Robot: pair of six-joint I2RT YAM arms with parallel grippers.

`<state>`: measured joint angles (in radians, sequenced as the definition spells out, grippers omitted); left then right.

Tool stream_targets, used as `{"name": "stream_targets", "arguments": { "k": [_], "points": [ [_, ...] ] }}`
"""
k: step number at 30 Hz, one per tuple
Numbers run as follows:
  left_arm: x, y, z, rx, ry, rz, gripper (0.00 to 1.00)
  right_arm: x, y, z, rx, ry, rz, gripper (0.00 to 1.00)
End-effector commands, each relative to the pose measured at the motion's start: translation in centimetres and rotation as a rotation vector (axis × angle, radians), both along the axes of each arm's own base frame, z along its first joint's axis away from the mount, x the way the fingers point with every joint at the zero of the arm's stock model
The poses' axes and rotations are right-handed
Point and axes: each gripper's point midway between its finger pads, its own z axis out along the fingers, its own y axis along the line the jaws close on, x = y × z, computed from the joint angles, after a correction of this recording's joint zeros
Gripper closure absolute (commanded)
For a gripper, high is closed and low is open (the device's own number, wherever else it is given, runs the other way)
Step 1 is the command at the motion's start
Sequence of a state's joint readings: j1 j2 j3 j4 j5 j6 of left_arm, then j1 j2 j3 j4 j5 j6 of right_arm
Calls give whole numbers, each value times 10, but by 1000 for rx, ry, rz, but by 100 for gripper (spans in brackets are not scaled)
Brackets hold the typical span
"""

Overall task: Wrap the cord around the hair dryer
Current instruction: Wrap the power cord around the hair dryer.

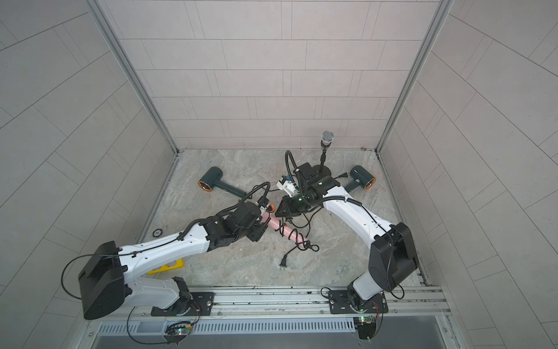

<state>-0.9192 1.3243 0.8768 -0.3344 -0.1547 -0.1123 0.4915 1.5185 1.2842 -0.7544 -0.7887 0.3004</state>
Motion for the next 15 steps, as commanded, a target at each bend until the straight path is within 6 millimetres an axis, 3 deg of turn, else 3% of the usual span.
{"name": "stream_targets", "arguments": {
  "k": [1, 8, 15],
  "points": [
    [-47, -15, -4, -52, 138, -221, 100, 17, -6, 36, 47, -328, 121, 100],
    [-59, -21, 36, -357, 157, -270, 100, 13, -28, 59, 154, -430, 137, 100],
    [-44, -22, 92, -697, 94, -213, 100, 8, -16, 84, 360, -451, 112, 100]
  ]
}}
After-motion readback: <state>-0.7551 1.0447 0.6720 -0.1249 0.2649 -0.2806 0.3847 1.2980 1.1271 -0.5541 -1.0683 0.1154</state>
